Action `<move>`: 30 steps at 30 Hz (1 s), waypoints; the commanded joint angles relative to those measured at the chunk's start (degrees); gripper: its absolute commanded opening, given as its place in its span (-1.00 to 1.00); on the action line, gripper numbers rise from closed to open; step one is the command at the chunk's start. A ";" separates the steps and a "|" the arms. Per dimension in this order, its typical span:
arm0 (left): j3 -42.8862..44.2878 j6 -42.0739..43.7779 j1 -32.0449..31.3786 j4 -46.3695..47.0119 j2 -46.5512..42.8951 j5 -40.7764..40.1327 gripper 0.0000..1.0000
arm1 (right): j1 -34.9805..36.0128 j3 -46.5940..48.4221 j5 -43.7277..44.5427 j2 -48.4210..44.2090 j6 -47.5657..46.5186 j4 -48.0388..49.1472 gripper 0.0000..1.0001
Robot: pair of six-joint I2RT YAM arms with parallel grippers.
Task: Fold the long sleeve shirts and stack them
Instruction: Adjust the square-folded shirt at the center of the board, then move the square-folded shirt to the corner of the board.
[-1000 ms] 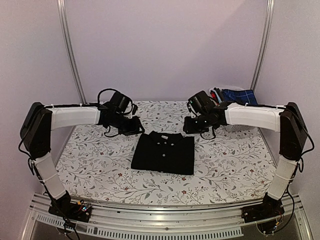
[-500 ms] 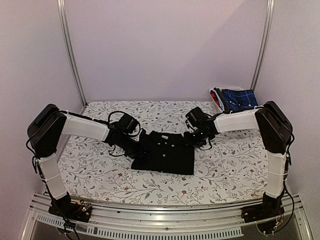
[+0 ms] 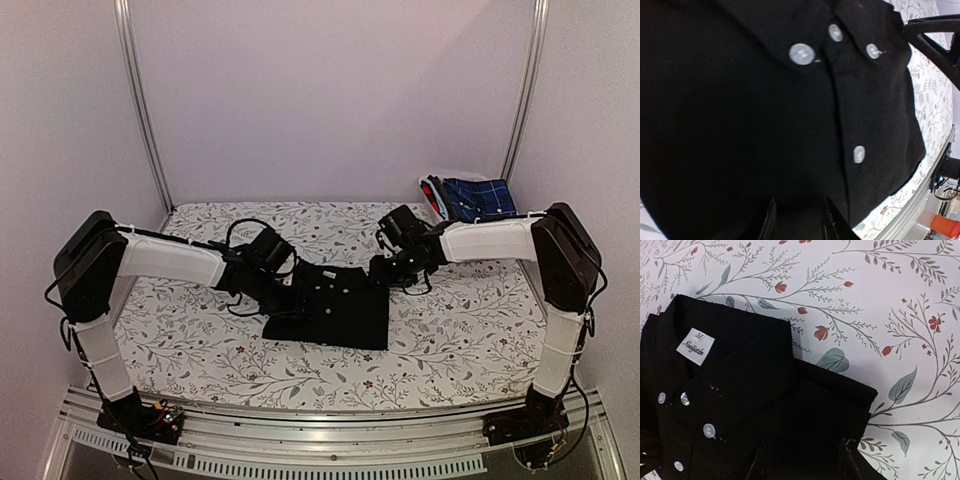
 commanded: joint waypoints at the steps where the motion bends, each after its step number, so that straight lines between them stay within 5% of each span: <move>1: 3.98 -0.16 -3.01 -2.12 -1.25 -3.53 -0.40 | -0.33 -1.77 0.85 -6.42 0.01 -0.89 -0.01; 11: 17.11 1.08 -6.62 -5.06 7.45 -8.38 -0.39 | -1.00 -8.65 0.12 -11.40 2.02 1.17 0.19; 18: 27.31 0.97 -9.40 -12.05 14.99 -16.69 -0.09 | -3.02 -12.72 0.90 -16.40 2.08 1.32 0.46; 30: 29.98 0.66 -11.06 -14.52 21.38 -17.31 -0.05 | -5.87 -15.93 1.34 -22.45 0.77 1.28 0.70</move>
